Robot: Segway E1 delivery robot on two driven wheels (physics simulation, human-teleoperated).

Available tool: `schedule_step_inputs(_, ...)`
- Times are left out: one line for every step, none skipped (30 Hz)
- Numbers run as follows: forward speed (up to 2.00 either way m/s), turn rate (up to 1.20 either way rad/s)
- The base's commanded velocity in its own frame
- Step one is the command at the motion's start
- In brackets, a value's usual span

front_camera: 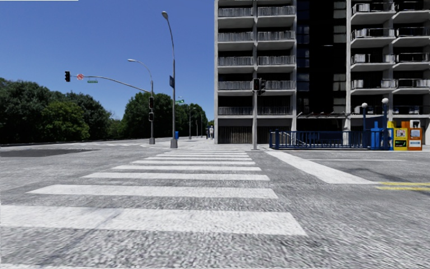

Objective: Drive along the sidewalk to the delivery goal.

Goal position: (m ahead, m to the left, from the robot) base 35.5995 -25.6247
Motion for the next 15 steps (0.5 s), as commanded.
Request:
schedule_step_inputs(2.0, 0.0)
schedule_step_inputs(2.0, 0.0)
schedule_step_inputs(2.0, 0.0)
schedule_step_inputs(2.0, 0.0)
schedule_step_inputs(2.0, 0.0)
schedule_step_inputs(2.0, 0.0)
schedule_step_inputs(2.0, 0.0)
schedule_step_inputs(2.0, 0.0)
schedule_step_inputs(2.0, 0.0)
schedule_step_inputs(2.0, 0.0)
schedule_step_inputs(2.0, 0.0)
schedule_step_inputs(2.0, 0.0)
schedule_step_inputs(2.0, 0.0)
schedule_step_inputs(2.0, 0.0)
schedule_step_inputs(2.0, 0.0)
